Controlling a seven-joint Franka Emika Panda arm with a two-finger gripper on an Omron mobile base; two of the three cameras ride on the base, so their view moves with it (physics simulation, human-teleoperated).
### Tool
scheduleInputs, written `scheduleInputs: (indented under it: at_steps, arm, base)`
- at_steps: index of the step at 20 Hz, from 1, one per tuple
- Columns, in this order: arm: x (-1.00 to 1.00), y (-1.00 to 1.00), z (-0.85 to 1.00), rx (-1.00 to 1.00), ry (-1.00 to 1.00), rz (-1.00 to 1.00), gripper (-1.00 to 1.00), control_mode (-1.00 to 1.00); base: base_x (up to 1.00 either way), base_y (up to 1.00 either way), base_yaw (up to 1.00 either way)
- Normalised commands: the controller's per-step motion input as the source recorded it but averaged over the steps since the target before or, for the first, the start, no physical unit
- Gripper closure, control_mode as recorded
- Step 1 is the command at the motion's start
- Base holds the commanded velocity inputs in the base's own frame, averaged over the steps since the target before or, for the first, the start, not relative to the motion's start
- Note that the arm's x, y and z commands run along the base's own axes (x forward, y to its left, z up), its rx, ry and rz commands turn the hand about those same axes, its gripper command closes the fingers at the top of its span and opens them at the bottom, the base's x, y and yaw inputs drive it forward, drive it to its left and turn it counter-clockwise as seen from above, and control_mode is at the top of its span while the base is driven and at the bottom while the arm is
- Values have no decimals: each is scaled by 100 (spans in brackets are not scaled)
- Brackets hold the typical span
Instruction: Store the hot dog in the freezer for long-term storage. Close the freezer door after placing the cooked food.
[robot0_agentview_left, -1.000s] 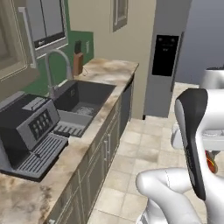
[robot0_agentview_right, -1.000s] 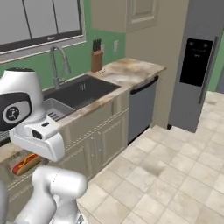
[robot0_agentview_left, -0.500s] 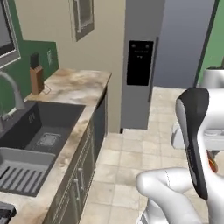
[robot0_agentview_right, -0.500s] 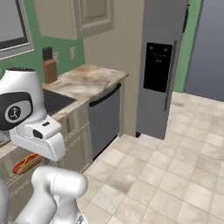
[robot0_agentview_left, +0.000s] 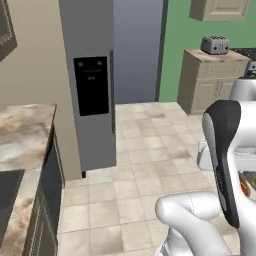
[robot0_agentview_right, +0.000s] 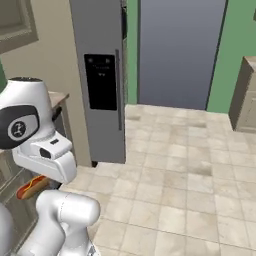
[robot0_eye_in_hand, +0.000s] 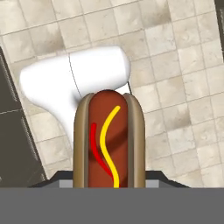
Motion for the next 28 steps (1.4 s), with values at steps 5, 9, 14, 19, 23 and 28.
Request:
scheduleInputs:
  at_steps: [5, 9, 14, 19, 23, 28]
  arm:
    - [0, 0, 0, 0, 0, 0, 100, 100]
    - [0, 0, 0, 0, 0, 0, 100, 100]
    - [0, 0, 0, 0, 0, 0, 100, 100]
    - [0, 0, 0, 0, 0, 0, 100, 100]
    - [0, 0, 0, 0, 0, 0, 100, 100]
    - [0, 0, 0, 0, 0, 0, 100, 100]
  base:
    - [100, -52, -26]
    - [100, -77, 0]
    - [100, -93, 8]
    - [100, -86, 14]
    - [100, -48, 14]
    - [100, -30, 10]
